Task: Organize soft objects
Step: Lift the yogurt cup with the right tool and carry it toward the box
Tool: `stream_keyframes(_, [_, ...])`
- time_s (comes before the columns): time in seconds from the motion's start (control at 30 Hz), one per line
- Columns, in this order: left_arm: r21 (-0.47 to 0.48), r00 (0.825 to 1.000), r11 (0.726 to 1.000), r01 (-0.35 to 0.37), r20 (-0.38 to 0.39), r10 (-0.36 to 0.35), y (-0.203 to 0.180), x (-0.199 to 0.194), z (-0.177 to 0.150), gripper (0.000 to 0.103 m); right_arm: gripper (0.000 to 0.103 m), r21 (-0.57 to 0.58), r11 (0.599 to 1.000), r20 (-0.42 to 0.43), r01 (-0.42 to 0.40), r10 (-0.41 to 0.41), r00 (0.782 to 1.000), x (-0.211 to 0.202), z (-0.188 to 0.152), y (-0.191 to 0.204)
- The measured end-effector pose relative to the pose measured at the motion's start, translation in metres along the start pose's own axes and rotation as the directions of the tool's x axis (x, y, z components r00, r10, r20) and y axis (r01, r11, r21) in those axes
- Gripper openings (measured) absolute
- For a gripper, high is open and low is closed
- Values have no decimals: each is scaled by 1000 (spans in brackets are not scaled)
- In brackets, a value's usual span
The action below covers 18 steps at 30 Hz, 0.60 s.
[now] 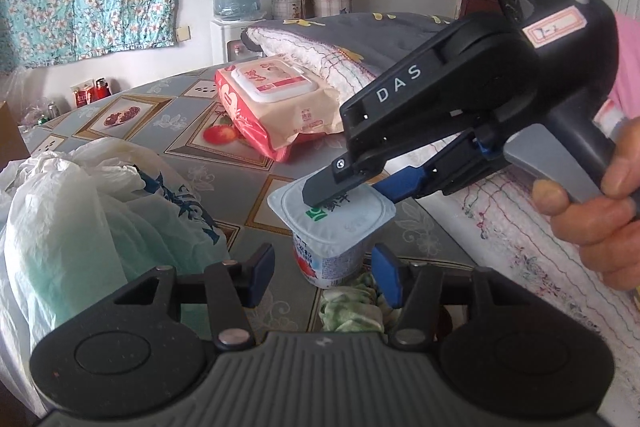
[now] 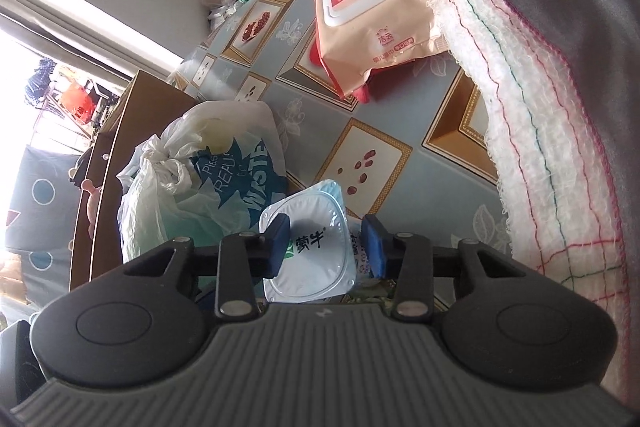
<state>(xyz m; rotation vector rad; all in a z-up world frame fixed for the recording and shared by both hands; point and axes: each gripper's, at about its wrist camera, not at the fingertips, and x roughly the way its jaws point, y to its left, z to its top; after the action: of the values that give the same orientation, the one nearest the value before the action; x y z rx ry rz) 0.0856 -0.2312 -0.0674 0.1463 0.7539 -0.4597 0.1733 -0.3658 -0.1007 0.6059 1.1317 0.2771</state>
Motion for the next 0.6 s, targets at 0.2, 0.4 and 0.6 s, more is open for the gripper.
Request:
stream_keyframes(0.2, [10, 1000, 1000, -15, -1, 15, -3, 15, 5, 54, 35, 19, 999, -1, -28, 28, 1000, -1, 0, -7])
stream_keyframes(0.4, [11, 1000, 1000, -10, 6, 10, -7, 16, 6, 50, 33, 24, 999, 5, -36, 36, 999, -3, -3, -7])
stream_keyframes(0.6, [10, 1000, 1000, -1, 26, 0, -7, 6, 9, 50, 32, 18, 999, 25, -38, 37, 999, -12, -5, -1])
